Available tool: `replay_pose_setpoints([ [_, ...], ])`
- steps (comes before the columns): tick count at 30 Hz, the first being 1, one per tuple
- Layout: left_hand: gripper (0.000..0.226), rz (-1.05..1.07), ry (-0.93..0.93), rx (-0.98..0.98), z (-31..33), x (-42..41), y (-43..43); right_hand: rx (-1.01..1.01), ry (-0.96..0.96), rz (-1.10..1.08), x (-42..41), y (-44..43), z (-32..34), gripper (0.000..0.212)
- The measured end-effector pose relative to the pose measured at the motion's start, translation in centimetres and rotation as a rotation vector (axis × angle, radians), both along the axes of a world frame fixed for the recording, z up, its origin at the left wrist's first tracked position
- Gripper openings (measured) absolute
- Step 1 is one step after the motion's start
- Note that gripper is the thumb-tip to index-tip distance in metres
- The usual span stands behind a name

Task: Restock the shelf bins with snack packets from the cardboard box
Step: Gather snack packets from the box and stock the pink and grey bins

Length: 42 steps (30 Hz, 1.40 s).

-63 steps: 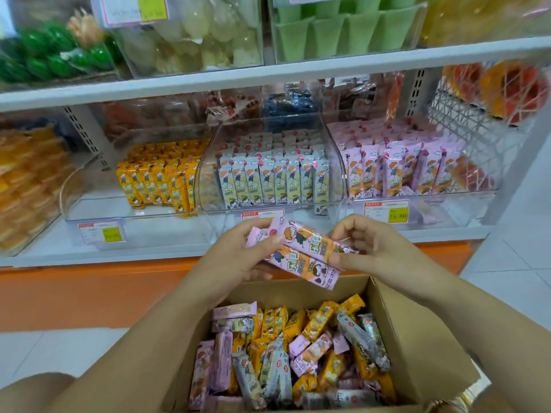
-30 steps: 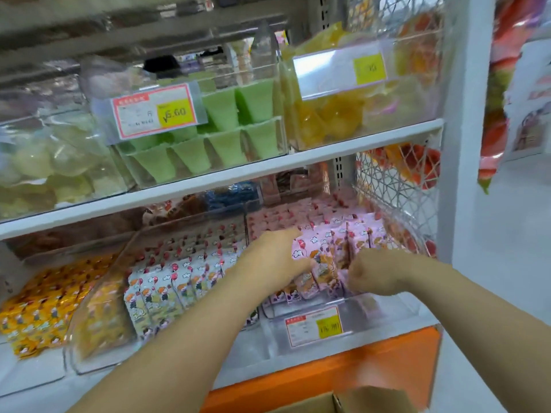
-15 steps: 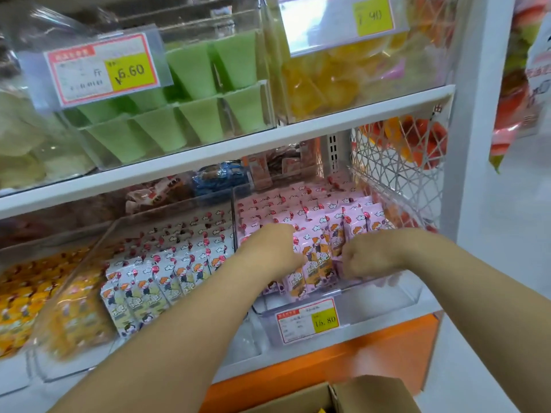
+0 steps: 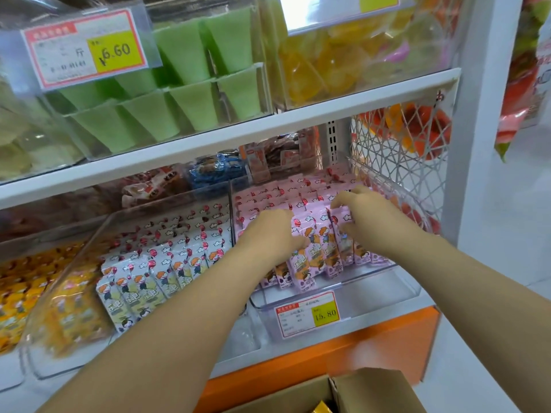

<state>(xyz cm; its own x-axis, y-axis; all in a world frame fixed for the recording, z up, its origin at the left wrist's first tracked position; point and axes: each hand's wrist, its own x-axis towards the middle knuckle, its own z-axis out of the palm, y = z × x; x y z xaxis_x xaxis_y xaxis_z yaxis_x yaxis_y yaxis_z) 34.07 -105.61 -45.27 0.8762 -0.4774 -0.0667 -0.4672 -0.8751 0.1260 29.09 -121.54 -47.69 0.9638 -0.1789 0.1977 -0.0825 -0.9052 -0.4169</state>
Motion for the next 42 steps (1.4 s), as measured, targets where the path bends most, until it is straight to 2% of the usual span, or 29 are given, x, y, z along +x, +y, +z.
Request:
replay_pose_setpoints([
  [6,0.062,-0.049,-0.028,0.011,-0.5,0.3,0.0,0.064,-0.121,-0.001,0.2,-0.1,-0.8,0.038],
  [14,0.055,-0.055,-0.106,-0.031,-1.5,0.4,-0.3,0.043,-0.182,0.087,-0.2,0.1,-0.7,0.038],
  [20,0.059,-0.034,0.039,-0.15,-1.2,0.9,0.2,-0.046,-0.09,0.25,-0.1,2.1,0.0,0.056],
  [24,0.062,-0.076,0.113,-0.09,-0.5,1.5,0.7,-0.122,-0.004,0.236,0.1,2.9,-0.7,0.063],
  [27,0.059,-0.117,0.088,-0.077,-0.4,1.6,0.8,-0.151,-0.028,0.196,0.4,3.5,-1.3,0.064],
  [31,0.066,-0.164,0.058,-0.056,-0.1,1.5,1.0,-0.198,-0.045,0.161,0.7,3.9,-1.5,0.066],
  [38,0.057,-0.181,-0.019,-0.011,-0.1,1.2,0.9,-0.207,-0.048,0.145,0.8,4.3,-1.3,0.057],
  [42,0.068,-0.139,-0.032,0.053,-0.7,0.8,0.5,-0.176,-0.058,0.149,1.0,4.4,-1.4,0.054],
])
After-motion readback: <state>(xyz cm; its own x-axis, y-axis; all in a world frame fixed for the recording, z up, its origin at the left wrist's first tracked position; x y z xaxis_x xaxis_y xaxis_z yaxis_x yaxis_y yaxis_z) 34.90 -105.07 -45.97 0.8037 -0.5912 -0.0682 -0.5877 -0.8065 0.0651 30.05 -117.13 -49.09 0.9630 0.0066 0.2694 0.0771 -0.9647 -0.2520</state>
